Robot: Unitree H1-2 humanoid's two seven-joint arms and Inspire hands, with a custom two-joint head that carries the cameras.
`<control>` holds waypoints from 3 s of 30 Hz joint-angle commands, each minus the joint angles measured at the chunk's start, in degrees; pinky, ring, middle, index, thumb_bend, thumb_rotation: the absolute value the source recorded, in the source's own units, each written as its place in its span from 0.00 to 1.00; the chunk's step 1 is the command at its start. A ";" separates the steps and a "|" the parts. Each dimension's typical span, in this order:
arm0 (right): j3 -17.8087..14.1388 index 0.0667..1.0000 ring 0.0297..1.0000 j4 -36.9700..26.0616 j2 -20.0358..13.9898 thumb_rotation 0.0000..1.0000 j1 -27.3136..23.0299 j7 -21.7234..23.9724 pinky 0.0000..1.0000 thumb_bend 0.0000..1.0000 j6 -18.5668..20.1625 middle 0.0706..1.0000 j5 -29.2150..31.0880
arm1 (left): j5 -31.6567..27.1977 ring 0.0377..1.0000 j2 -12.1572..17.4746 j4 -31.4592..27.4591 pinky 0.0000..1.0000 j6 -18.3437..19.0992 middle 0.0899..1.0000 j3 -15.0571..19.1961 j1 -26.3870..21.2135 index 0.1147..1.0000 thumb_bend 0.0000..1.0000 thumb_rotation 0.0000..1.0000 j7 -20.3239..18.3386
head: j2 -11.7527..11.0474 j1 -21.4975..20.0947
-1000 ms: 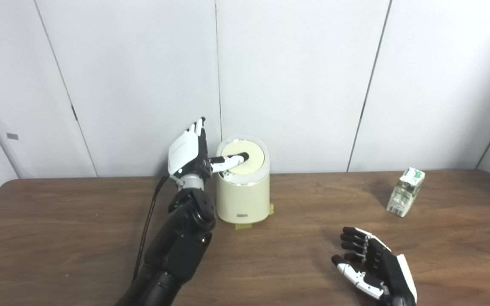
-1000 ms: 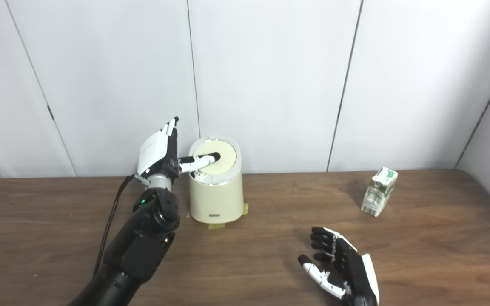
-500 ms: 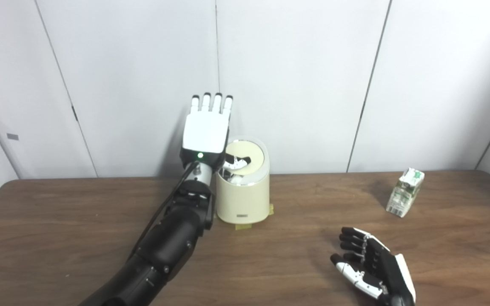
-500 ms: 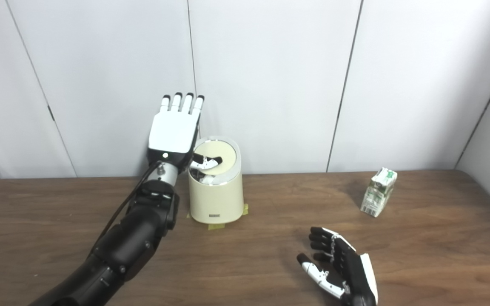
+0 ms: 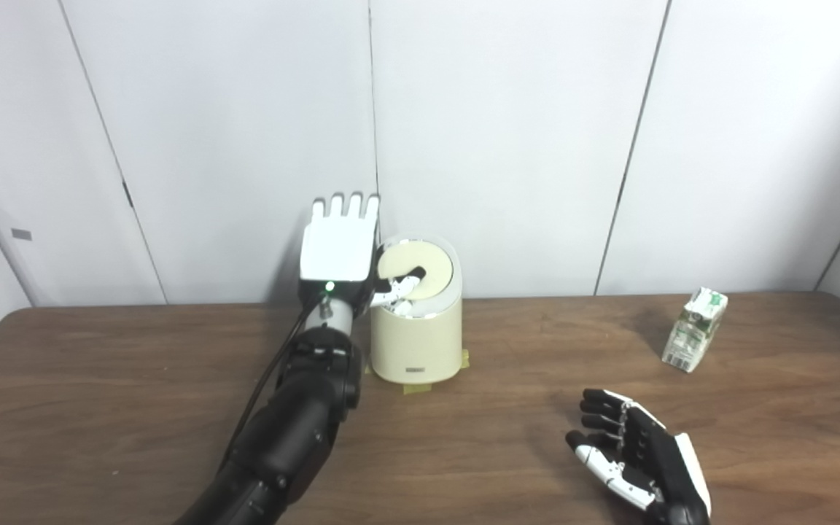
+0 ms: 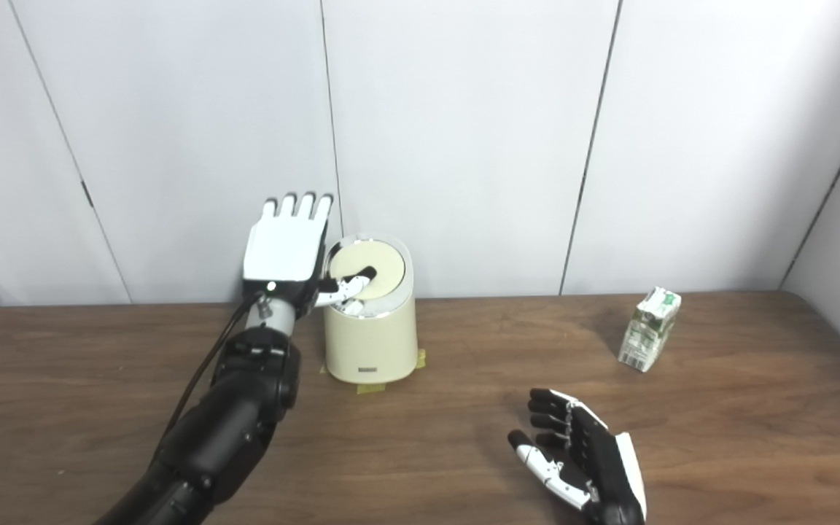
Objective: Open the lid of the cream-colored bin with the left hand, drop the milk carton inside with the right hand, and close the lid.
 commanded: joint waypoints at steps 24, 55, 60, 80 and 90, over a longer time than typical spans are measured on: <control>1.21 0.66 0.69 2.95 0.43 0.10 -0.99 1.74 0.64 0.29 -1.15 0.68 2.69 | -11.53 1.00 -3.14 -33.39 1.00 -10.40 1.00 6.57 19.74 1.00 0.59 1.00 10.70 | -2.26 0.90; -3.15 0.61 0.64 -8.06 1.93 0.19 -2.43 0.87 0.60 0.33 -2.15 0.63 9.01 | -51.04 0.84 -5.24 -30.09 0.76 -49.53 0.84 17.55 45.24 0.80 0.23 0.97 12.73 | -4.22 0.42; -6.09 0.67 0.69 -7.38 -1.95 0.18 -5.38 2.10 0.68 0.37 -4.42 0.68 10.55 | -52.79 0.84 -6.25 -29.90 0.79 -49.68 0.84 17.67 47.86 0.81 0.26 1.00 11.63 | -4.23 -0.04; -13.43 0.82 0.79 0.55 -14.99 0.39 -19.36 -4.99 0.68 0.64 -12.42 0.82 -3.45 | -57.90 0.89 -7.03 -28.33 0.85 -49.05 0.88 19.37 50.29 0.84 0.31 1.00 8.30 | -2.50 -2.29; -13.00 0.94 0.93 0.11 -15.77 0.30 -23.16 -6.24 0.63 0.74 -4.80 0.97 -9.93 | -57.38 0.88 -6.83 -27.58 0.85 -48.61 0.86 20.46 50.06 0.83 0.31 1.00 7.49 | -1.88 -2.97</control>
